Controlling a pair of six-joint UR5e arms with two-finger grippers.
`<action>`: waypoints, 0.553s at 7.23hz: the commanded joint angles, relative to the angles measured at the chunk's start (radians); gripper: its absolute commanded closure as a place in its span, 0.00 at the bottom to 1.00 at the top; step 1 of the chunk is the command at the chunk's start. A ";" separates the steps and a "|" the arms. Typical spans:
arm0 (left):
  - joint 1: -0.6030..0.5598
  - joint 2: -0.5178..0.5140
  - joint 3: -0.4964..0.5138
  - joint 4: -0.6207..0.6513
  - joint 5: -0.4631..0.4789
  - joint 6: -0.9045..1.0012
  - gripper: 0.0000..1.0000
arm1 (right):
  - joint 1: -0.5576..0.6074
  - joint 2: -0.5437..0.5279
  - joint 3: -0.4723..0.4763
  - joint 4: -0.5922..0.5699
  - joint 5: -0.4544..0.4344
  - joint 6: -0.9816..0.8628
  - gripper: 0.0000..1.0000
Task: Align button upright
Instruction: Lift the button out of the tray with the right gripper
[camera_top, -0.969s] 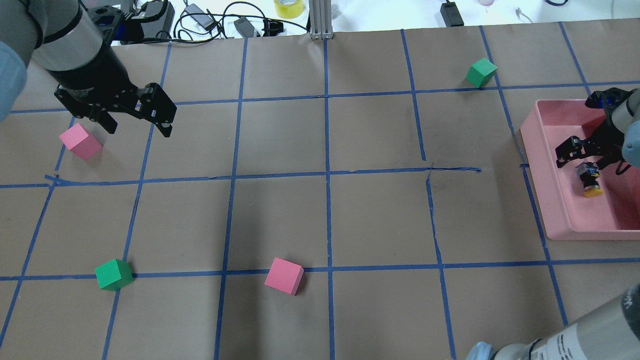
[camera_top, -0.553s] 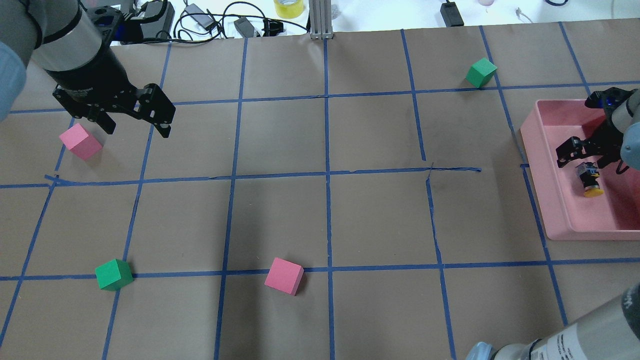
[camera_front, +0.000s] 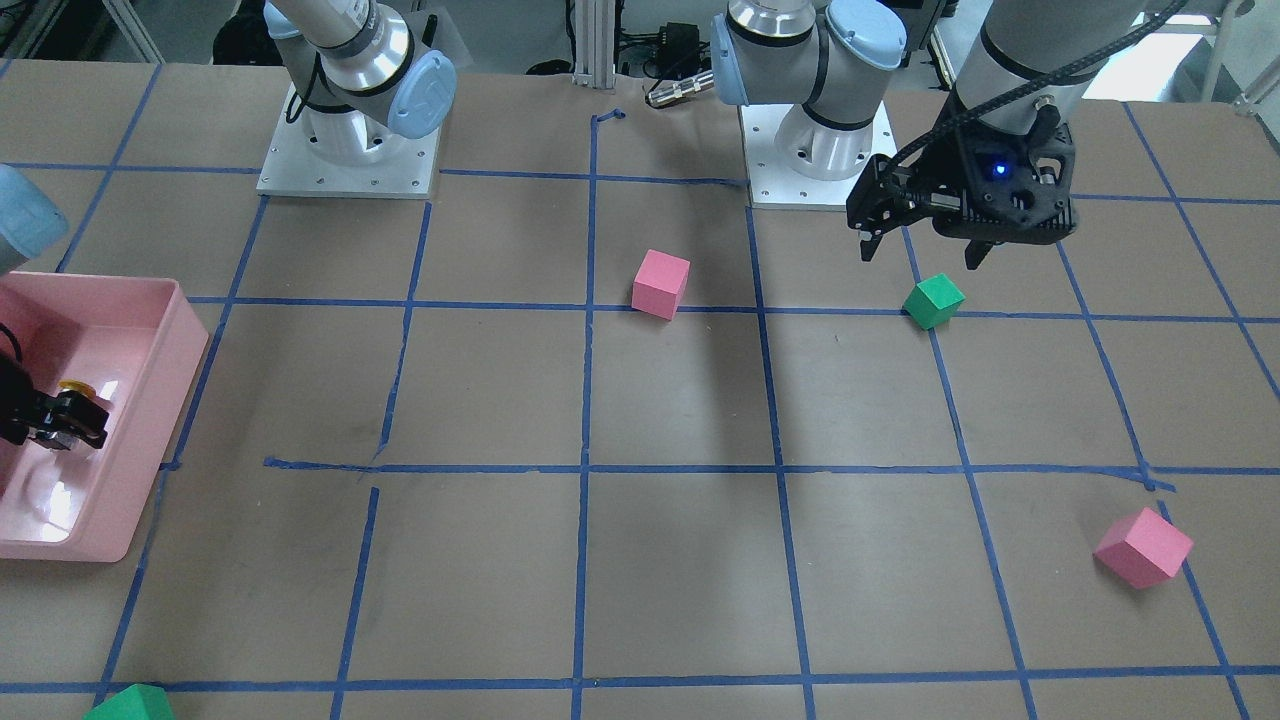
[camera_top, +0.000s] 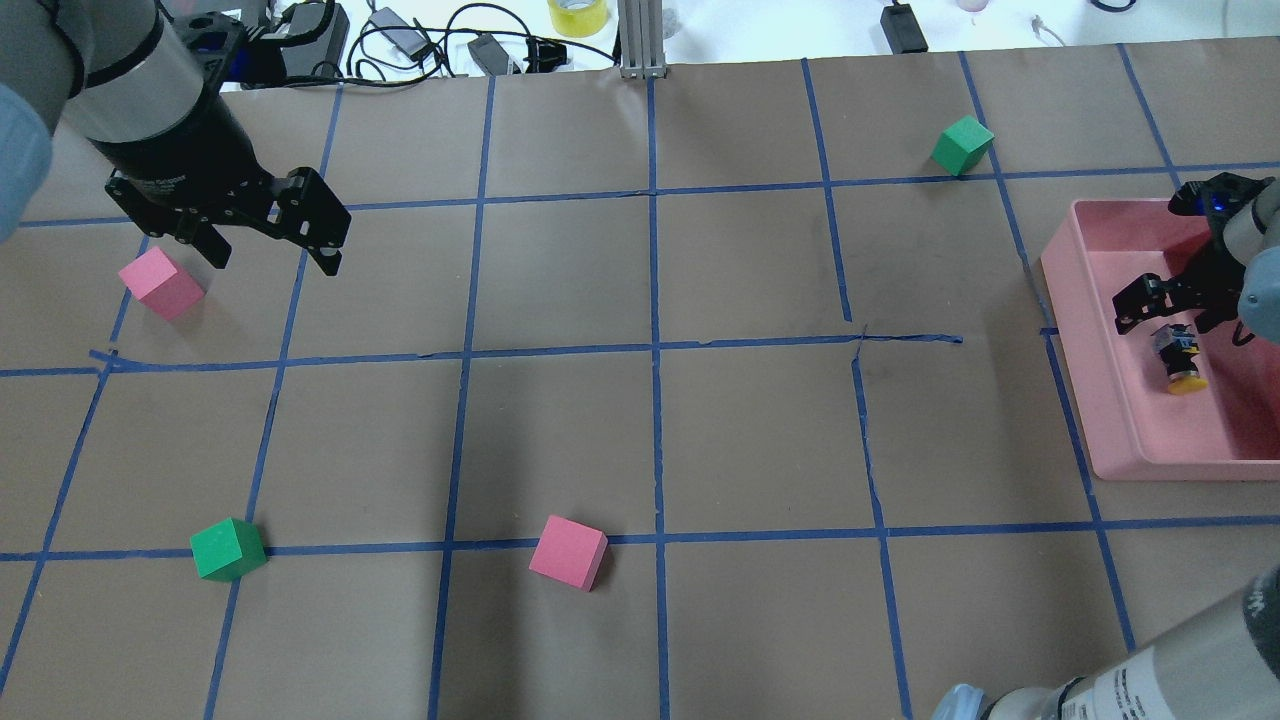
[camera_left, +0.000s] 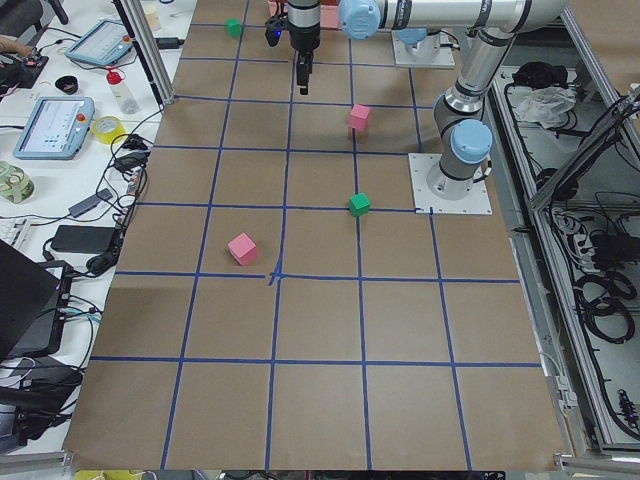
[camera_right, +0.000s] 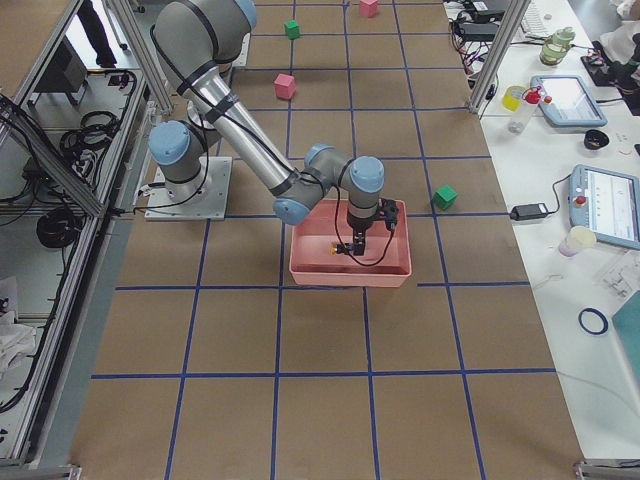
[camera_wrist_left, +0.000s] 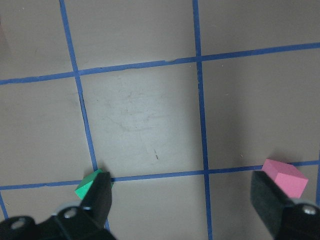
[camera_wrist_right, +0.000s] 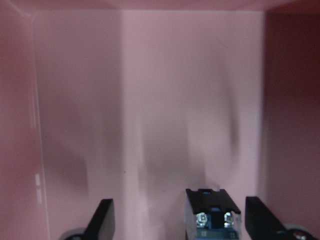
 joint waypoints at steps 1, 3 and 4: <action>-0.001 0.000 -0.001 0.001 0.000 0.000 0.00 | 0.000 -0.001 0.000 0.005 0.002 -0.008 0.57; -0.001 0.000 -0.001 0.001 0.000 0.000 0.00 | 0.000 -0.001 0.000 0.008 0.002 -0.014 0.75; -0.001 0.000 -0.001 0.002 0.000 0.000 0.00 | -0.001 -0.002 -0.001 0.008 0.002 -0.014 0.78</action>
